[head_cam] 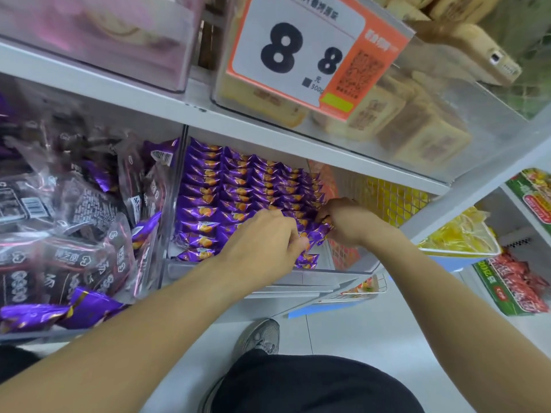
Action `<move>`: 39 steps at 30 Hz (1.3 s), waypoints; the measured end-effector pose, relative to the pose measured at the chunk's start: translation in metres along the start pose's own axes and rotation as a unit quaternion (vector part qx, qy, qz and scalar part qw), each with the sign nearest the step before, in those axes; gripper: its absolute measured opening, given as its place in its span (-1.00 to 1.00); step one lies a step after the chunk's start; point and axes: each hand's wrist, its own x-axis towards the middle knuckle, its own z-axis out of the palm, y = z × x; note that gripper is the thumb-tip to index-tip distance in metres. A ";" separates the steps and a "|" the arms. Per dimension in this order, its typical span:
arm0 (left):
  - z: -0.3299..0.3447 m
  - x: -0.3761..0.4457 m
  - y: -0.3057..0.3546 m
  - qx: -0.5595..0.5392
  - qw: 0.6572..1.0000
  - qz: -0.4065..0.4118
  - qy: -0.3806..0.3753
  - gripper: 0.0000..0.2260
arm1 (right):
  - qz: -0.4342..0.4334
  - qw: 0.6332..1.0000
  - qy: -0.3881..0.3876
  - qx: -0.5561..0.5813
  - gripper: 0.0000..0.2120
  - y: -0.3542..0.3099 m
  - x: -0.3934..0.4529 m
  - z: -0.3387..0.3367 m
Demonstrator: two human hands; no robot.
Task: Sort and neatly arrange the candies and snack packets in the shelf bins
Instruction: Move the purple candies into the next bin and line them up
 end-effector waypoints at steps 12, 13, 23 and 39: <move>0.028 0.065 -0.009 0.233 0.956 0.070 -0.165 -0.65 | 0.000 1.000 0.013 0.014 -0.61 0.028 -0.002 -0.009; 0.028 0.065 -0.011 0.250 0.949 0.078 -0.178 -0.64 | -0.003 1.000 0.006 0.013 -0.60 0.028 0.000 -0.011; 0.028 0.059 -0.018 0.260 0.950 0.085 -0.153 -0.63 | 0.041 0.999 -0.031 -0.017 -0.59 0.013 0.021 -0.014; 0.029 0.060 -0.016 0.220 0.963 0.070 -0.139 -0.68 | 0.020 0.990 0.013 -0.138 -0.69 -0.006 -0.003 -0.005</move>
